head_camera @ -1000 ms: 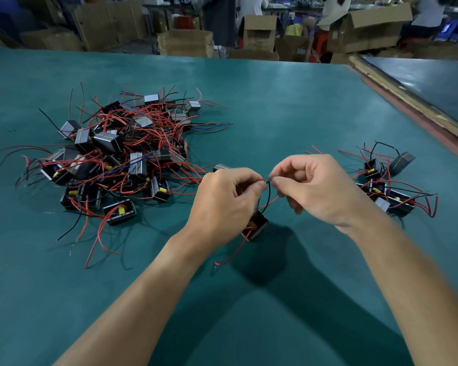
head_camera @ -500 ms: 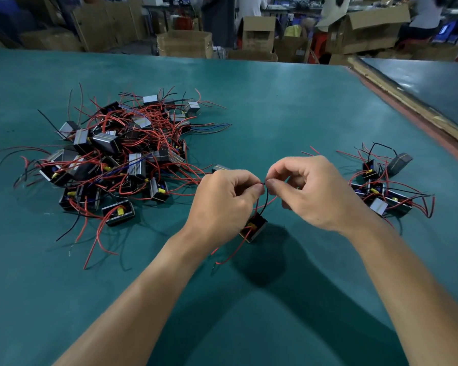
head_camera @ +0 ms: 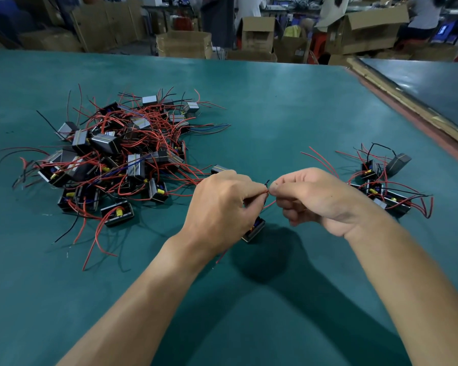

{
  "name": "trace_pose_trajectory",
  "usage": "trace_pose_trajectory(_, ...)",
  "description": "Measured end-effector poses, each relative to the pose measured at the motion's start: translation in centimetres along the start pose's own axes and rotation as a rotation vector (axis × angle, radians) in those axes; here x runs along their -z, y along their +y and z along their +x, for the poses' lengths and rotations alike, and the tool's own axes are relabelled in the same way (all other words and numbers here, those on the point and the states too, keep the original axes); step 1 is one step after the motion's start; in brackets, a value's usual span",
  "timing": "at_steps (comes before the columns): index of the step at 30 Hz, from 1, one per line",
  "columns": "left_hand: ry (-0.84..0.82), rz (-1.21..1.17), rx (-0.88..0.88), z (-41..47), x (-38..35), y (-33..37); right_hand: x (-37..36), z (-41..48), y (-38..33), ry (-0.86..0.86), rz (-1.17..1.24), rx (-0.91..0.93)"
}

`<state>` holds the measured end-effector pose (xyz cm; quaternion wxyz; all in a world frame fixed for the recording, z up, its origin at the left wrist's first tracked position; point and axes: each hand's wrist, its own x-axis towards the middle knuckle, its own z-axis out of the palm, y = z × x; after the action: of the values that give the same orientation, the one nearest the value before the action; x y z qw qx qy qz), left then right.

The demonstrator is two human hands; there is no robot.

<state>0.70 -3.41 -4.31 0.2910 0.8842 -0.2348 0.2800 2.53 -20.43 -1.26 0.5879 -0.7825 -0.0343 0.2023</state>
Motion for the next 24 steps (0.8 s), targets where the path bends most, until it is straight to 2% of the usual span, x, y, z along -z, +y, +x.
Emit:
trace_pose_trajectory(8,0.028,-0.296,0.260,0.1,-0.1,0.0,0.0,0.5,0.5,0.133,-0.069,0.174)
trace_pose_trajectory(16,0.040,-0.475,0.378,0.6,0.2,0.0,-0.8,0.3,1.3,-0.037,-0.397,0.363)
trace_pose_trajectory(24,0.059,-0.756,0.468,0.7,0.5,0.3,-1.3,0.5,1.5,0.145,-0.503,0.501)
